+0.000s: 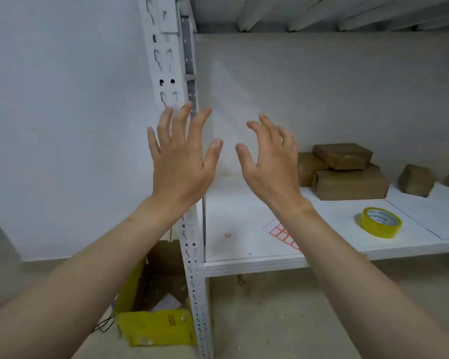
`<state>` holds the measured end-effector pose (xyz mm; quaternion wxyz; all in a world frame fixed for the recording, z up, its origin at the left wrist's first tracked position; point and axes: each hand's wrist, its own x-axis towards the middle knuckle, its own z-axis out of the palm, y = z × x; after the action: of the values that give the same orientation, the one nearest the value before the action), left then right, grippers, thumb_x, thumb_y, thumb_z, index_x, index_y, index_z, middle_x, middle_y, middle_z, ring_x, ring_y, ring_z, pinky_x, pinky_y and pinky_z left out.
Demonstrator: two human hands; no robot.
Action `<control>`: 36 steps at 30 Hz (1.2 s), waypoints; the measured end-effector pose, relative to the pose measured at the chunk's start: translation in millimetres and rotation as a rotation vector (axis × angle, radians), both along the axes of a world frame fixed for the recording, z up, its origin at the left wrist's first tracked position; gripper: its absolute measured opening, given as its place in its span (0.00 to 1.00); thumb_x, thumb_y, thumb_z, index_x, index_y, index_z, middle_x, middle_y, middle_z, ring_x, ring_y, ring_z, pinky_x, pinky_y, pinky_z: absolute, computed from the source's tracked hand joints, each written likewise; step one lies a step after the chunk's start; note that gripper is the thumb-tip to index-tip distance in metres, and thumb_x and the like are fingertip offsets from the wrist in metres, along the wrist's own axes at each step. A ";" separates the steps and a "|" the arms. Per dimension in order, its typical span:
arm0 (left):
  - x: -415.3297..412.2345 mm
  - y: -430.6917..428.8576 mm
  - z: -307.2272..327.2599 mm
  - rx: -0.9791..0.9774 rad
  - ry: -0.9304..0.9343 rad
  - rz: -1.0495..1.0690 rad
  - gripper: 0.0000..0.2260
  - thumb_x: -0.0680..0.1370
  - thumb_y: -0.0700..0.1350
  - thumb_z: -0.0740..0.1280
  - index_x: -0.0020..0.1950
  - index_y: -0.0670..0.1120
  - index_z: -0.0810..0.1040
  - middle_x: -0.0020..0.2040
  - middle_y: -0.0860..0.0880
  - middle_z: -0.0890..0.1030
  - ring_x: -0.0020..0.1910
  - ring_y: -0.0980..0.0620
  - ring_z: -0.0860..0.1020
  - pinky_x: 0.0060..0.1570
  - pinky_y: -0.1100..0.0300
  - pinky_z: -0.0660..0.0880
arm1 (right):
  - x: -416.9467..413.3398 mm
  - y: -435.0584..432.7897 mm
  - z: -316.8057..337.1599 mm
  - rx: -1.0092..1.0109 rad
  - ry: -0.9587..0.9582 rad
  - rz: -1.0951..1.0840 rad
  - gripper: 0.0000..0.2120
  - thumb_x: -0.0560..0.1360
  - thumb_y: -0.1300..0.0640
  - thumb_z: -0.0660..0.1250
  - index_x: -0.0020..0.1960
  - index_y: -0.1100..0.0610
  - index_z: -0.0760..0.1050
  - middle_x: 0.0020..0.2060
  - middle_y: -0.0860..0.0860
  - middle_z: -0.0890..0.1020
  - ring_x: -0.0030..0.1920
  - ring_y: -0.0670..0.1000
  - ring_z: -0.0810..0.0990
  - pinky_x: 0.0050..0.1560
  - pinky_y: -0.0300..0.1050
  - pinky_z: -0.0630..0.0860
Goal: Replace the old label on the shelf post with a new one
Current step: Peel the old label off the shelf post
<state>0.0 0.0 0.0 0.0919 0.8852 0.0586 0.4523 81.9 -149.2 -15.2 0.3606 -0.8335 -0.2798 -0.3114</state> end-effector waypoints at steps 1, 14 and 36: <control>-1.0 2.4 -0.8 0.001 -0.003 0.000 0.24 0.83 0.58 0.56 0.79 0.55 0.61 0.81 0.49 0.60 0.83 0.42 0.52 0.77 0.31 0.51 | -0.8 2.4 -0.5 0.004 0.004 0.012 0.23 0.83 0.42 0.59 0.76 0.46 0.66 0.81 0.47 0.63 0.80 0.57 0.60 0.79 0.66 0.58; 3.3 10.7 -46.2 -0.080 -0.154 -0.041 0.25 0.81 0.54 0.61 0.78 0.50 0.65 0.79 0.41 0.61 0.79 0.37 0.58 0.76 0.38 0.59 | -13.3 11.2 -43.9 0.028 0.036 0.030 0.22 0.83 0.44 0.61 0.75 0.47 0.67 0.80 0.46 0.66 0.78 0.53 0.63 0.77 0.59 0.66; 28.9 64.2 -100.6 -0.481 -0.328 -0.314 0.26 0.80 0.44 0.64 0.76 0.42 0.61 0.74 0.46 0.67 0.71 0.45 0.71 0.66 0.44 0.75 | -2.3 85.9 -93.2 0.448 0.035 0.247 0.12 0.80 0.54 0.70 0.63 0.54 0.78 0.56 0.47 0.84 0.40 0.48 0.84 0.43 0.44 0.84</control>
<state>28.9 64.2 -100.6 0.3751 0.7516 0.0112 0.5425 79.6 -63.3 -108.3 0.5765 -0.6976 -0.2969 -0.3046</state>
